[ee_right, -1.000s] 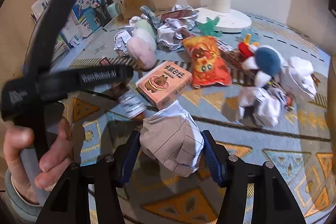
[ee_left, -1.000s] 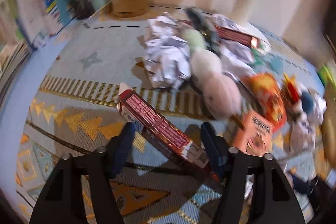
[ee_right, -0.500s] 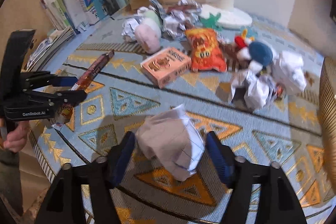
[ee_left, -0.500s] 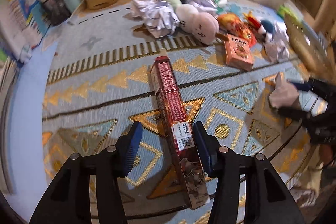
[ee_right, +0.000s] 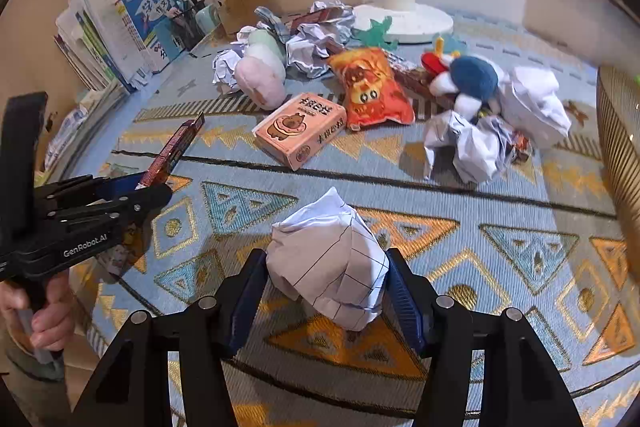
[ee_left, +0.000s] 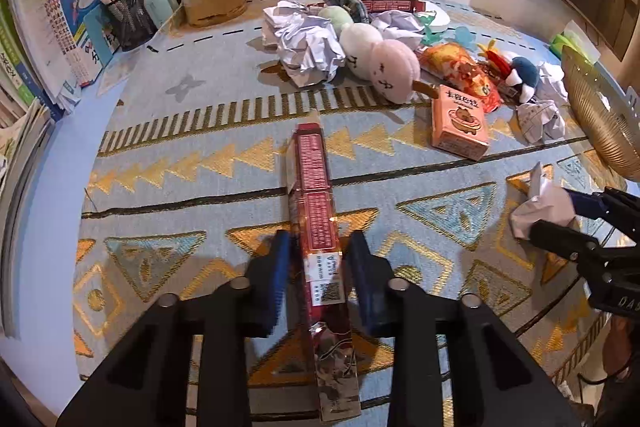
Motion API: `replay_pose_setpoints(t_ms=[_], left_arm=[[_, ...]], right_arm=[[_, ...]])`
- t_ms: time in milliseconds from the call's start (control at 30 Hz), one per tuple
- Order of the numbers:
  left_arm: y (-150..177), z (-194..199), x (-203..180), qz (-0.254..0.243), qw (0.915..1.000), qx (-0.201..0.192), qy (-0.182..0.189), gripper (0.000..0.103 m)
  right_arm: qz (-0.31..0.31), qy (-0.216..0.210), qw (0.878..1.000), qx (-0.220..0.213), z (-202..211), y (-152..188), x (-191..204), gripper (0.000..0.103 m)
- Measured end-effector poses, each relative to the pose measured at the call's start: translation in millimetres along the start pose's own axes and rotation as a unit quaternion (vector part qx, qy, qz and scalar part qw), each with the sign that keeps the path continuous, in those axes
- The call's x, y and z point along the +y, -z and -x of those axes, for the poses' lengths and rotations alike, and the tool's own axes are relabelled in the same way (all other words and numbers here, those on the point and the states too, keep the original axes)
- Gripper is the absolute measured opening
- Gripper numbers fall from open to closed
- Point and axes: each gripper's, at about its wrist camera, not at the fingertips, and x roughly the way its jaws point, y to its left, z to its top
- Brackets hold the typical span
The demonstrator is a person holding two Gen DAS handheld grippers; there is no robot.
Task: Organize objects
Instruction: 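Carry the red box and paper into the amber glass bowl and release both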
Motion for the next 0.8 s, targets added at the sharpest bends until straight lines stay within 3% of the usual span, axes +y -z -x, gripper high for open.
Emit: replay_pose_setpoints(t_ms=[167, 333, 433, 533, 567, 633, 700, 800], left_arm=[[-3.7, 8.9, 2.8, 0.03, 0.9968, -0.009, 0.074, 0.022], [-17.2, 27.3, -14.6, 0.018, 0.9946, -0.034, 0.097, 0.022], [-22.0, 30.2, -21.1, -0.006, 0.9979, -0.04, 0.051, 0.023], [-15.3, 17.3, -15.0, -0.015, 0.9998, 0.011, -0.002, 0.023], [-11.5, 11.3, -12.8, -0.015, 0.9994, 0.03, -0.005, 0.026], [-6.3, 6.6, -10.1, -0.003, 0.9987, 0.035, 0.037, 0.028], [-4.0, -8.1, -15.8, -0.003, 0.9983, 0.054, 0.023, 0.028], [-3.2, -10.3, -28.2, -0.033, 0.9984, 0.045, -0.002, 0.028]], right_arm=[[-0.003, -0.022, 0.999, -0.045, 25.0, -1.9, -3.6, 0.057], [-0.024, -0.001, 0.996, -0.086, 59.4, -4.9, -25.3, 0.057], [-0.052, 0.009, 0.993, -0.107, 79.8, -4.2, -50.0, 0.057], [-0.076, 0.011, 0.99, -0.115, 92.4, 2.9, -73.1, 0.058], [-0.083, 0.011, 0.99, -0.115, 93.8, 5.9, -79.0, 0.058], [-0.093, 0.013, 0.99, -0.108, 92.5, 10.1, -86.3, 0.058], [-0.099, 0.014, 0.99, -0.1, 88.9, 13.6, -90.8, 0.058], [-0.107, 0.001, 0.99, -0.094, 85.7, 16.1, -93.3, 0.058]])
